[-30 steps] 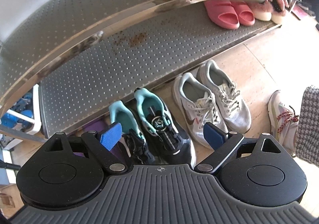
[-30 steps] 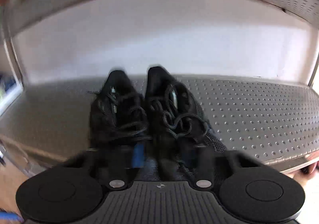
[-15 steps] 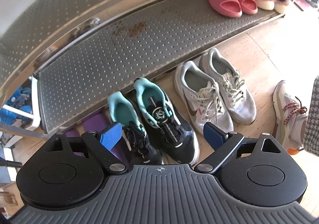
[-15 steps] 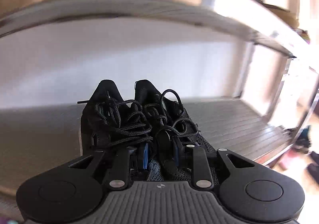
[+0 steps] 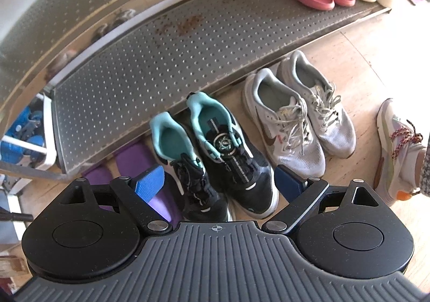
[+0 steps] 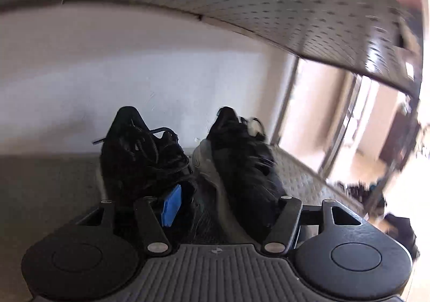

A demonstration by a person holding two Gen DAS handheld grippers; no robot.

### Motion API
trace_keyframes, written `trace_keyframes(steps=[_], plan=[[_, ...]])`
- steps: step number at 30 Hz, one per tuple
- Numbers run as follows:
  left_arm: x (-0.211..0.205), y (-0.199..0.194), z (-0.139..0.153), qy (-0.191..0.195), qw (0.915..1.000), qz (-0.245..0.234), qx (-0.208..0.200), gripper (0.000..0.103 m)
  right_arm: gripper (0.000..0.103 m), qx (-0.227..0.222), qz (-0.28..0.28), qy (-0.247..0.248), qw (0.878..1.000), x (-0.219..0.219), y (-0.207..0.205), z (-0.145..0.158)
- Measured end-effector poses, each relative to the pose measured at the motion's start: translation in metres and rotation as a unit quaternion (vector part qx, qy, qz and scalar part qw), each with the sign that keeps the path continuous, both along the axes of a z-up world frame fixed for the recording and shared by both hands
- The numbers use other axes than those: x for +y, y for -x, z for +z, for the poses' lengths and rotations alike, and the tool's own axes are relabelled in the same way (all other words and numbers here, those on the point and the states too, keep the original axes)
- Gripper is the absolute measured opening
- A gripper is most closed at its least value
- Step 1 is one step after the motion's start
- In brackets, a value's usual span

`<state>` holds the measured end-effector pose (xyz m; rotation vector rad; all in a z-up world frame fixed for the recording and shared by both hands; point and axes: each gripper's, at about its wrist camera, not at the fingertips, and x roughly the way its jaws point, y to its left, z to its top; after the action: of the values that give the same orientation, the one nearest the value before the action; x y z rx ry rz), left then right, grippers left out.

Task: Organize scattered shoes
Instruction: 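Set the black pair down on the shelf and open the right gripper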

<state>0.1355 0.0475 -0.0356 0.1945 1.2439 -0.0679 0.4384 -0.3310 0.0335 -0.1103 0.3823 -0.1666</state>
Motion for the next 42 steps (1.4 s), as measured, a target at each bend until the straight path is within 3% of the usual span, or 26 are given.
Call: trace_keyframes(steps=[2,7,12,15,18,20,25,29,32,37,42], plan=[[0.004,0.004,0.005,0.0,1.0,0.005,-0.006,0.093,0.074,0.022,0.009,-0.02,1.0,0.002,0.023,0.011],[0.013,0.01,0.019,0.011,0.9995,0.023,-0.017,0.093,0.072,0.072,0.039,-0.006,0.997,0.01,0.081,0.034],[0.012,0.017,0.02,0.008,0.9997,0.013,-0.019,0.093,0.076,0.051,0.034,-0.031,0.998,0.005,0.108,0.028],[0.013,0.018,0.016,0.004,0.9998,0.012,-0.013,0.093,0.086,0.027,0.03,-0.037,0.999,-0.006,0.099,0.006],[0.016,0.016,0.01,0.006,0.9998,0.017,0.0,0.093,0.086,0.052,0.055,0.004,0.997,-0.007,0.067,-0.007],[0.017,0.014,0.007,0.007,0.9998,0.017,0.006,0.093,0.092,0.059,0.066,0.019,0.996,-0.008,0.05,-0.01],[0.014,0.007,0.002,0.01,0.9997,0.015,0.015,0.093,0.092,0.08,0.084,0.017,0.993,-0.014,0.022,-0.029],[0.011,0.005,-0.004,0.013,0.9995,0.011,0.028,0.093,0.093,0.086,0.11,0.07,0.988,-0.004,0.017,-0.045],[0.007,0.002,-0.007,0.015,0.9993,0.009,0.033,0.093,0.092,0.09,0.1,0.046,0.99,-0.007,0.011,-0.042],[0.005,0.001,-0.007,0.01,0.9995,0.007,0.029,0.093,0.092,0.078,0.028,-0.029,0.996,-0.001,0.002,-0.034],[0.012,0.002,-0.009,0.001,0.9993,0.011,0.037,0.093,0.092,0.087,0.013,0.0,0.996,0.012,0.006,-0.026]])
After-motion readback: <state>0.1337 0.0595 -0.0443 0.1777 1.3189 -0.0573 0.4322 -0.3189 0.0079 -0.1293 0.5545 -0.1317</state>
